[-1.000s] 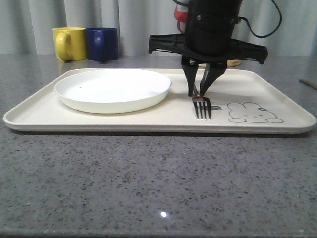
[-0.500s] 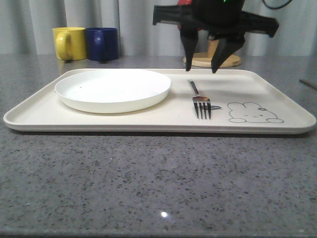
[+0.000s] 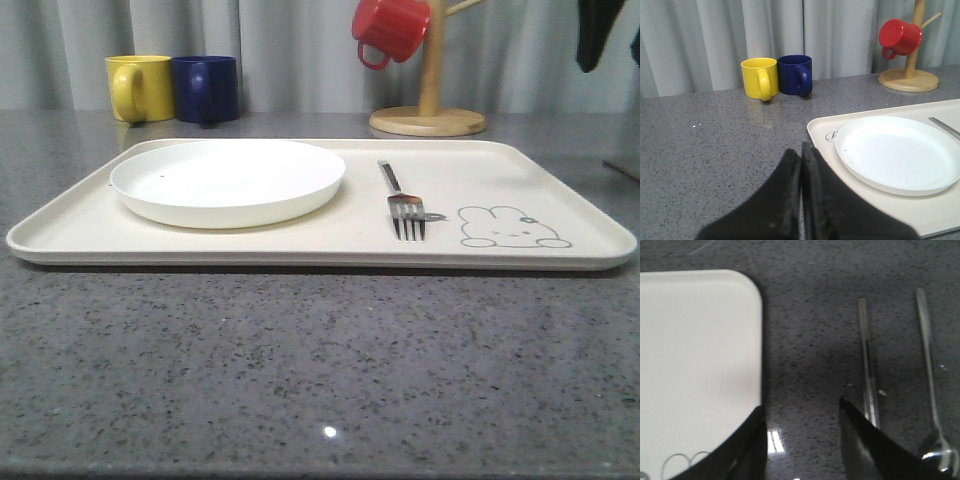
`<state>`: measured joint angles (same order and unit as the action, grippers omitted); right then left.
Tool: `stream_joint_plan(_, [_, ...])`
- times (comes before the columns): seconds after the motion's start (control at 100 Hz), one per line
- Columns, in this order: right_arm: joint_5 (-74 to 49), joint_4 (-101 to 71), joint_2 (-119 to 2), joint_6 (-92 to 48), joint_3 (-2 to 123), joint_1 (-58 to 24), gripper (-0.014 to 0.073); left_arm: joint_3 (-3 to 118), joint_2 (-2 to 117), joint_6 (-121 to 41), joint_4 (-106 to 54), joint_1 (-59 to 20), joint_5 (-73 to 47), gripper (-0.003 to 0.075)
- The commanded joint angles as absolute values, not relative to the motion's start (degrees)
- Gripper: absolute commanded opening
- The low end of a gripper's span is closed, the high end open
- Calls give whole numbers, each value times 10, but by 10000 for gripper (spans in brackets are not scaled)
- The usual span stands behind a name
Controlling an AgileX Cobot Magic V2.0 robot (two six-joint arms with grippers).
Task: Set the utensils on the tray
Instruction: 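Raise the right gripper and move it back to the chopsticks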
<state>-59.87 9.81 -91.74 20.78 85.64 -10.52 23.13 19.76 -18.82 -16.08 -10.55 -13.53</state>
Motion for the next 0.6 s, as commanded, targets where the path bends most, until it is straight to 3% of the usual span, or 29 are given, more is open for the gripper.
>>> stream_joint_plan(0.0, [-587, 81, -889, 155, 866, -68, 350, 247, 202, -185, -169, -109, -89, -17])
stream_joint_plan(0.24, [-566, 51, -890, 112, 821, -3, 350, 247, 202, -185, -169, -109, -89, -17])
stream_joint_plan(0.59, [-503, 48, -899, 90, 746, 6, 350, 247, 202, -185, -169, -109, -89, -17])
